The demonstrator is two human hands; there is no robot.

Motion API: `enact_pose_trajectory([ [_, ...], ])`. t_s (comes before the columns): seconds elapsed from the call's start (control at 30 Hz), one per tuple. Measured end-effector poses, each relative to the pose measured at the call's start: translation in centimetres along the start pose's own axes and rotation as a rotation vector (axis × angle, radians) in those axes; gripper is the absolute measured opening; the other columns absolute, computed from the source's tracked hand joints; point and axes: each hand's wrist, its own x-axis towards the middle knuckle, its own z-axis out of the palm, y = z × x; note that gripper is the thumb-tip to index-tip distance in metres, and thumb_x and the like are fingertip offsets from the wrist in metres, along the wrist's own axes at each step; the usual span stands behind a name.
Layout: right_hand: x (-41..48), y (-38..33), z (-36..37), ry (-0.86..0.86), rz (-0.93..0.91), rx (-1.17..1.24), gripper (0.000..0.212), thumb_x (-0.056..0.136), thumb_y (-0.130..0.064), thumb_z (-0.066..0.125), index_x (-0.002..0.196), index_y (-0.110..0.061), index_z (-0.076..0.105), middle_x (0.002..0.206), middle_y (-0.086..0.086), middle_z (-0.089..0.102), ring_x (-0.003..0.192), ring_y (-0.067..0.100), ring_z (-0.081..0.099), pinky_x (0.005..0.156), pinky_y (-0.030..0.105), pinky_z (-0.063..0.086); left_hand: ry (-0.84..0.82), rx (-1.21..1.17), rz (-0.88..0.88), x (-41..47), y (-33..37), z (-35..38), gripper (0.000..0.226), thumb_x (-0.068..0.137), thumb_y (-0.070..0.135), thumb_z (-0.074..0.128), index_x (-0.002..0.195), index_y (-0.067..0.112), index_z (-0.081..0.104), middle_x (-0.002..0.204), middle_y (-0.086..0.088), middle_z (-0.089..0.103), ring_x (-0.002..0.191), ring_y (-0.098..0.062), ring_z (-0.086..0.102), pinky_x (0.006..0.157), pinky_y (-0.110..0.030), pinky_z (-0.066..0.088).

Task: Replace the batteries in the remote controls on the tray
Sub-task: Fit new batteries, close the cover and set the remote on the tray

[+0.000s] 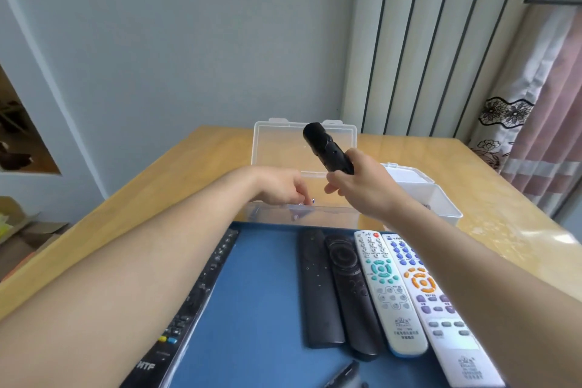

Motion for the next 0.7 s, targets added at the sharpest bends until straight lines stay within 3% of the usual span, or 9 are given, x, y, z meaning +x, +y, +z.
enact_pose_trajectory([
  [0.13, -0.3, 0.5, -0.4, 0.018, 0.000, 0.037, 0.014, 0.091, -0.014, 0.052, 0.103, -0.010, 0.052, 0.086, 0.005, 0.072, 0.071, 0.014, 0.058, 0.069, 0.036, 0.048, 0.166, 0.087, -0.054, 1.4, -0.2, 0.8, 0.020, 0.092, 0.013, 0.053, 0.096, 0.020, 0.071, 0.073, 0.003, 0.060, 0.076, -0.019, 0.054, 0.067, -0.023, 0.041],
  [0.23, -0.5, 1.0, -0.4, 0.031, 0.014, 0.082, 0.014, 0.091, -0.014, 0.052, 0.104, -0.009, 0.052, 0.087, 0.005, 0.071, 0.069, 0.011, 0.057, 0.065, 0.034, 0.046, 0.144, 0.298, -0.096, 1.8, 1.0, 0.8, 0.021, 0.085, 0.033, 0.067, 0.087, 0.013, 0.073, 0.078, -0.002, 0.064, 0.075, -0.024, 0.056, 0.068, -0.030, 0.048],
  [0.37, -1.2, 1.3, 0.0, 0.074, 0.031, 0.159, 0.015, 0.089, -0.016, 0.054, 0.102, -0.010, 0.054, 0.092, 0.008, 0.071, 0.075, 0.021, 0.056, 0.062, 0.033, 0.042, 0.160, 0.405, -0.114, 1.9, 2.4, 0.7, 0.014, 0.080, 0.026, 0.071, 0.081, 0.012, 0.070, 0.082, -0.006, 0.070, 0.082, -0.026, 0.065, 0.065, -0.028, 0.049],
  [0.43, -1.6, 1.3, -0.3, 0.168, 0.033, 0.222, 0.013, 0.088, -0.017, 0.055, 0.099, -0.011, 0.054, 0.093, 0.010, 0.070, 0.075, 0.023, 0.055, 0.062, 0.034, 0.041, 0.237, 0.293, -0.101, 1.3, 2.7, 0.4, 0.017, 0.083, 0.029, 0.068, 0.077, 0.013, 0.071, 0.080, -0.005, 0.071, 0.081, -0.023, 0.065, 0.067, -0.029, 0.050],
  [0.5, -2.1, 0.9, -0.8, 0.231, 0.056, 0.387, 0.012, 0.089, -0.016, 0.056, 0.100, -0.011, 0.053, 0.091, 0.010, 0.070, 0.071, 0.020, 0.056, 0.061, 0.031, 0.042, 0.342, -0.003, -0.044, 0.0, 2.9, 0.0, 0.023, 0.087, 0.033, 0.064, 0.074, 0.015, 0.071, 0.072, 0.000, 0.069, 0.069, -0.015, 0.060, 0.062, -0.027, 0.048],
  [0.6, -3.7, -0.4, -1.2, 0.173, 0.160, 0.749, 0.016, 0.091, -0.014, 0.059, 0.104, -0.007, 0.052, 0.081, 0.010, 0.062, 0.060, 0.017, 0.052, 0.056, 0.026, 0.041, 0.310, -0.499, 0.119, -3.9, 4.7, 0.7, 0.025, 0.095, 0.027, 0.058, 0.076, 0.014, 0.067, 0.063, 0.001, 0.059, 0.050, -0.006, 0.043, 0.047, -0.016, 0.035],
  [0.7, -5.1, -1.0, -1.0, 0.070, 0.171, 0.881, 0.017, 0.090, -0.012, 0.066, 0.098, -0.006, 0.052, 0.069, 0.008, 0.052, 0.057, 0.017, 0.045, 0.055, 0.027, 0.037, 0.300, -0.655, 0.227, -6.5, 5.7, 2.8, 0.026, 0.099, 0.021, 0.053, 0.075, 0.016, 0.063, 0.060, 0.000, 0.051, 0.044, -0.003, 0.036, 0.045, -0.013, 0.029],
])
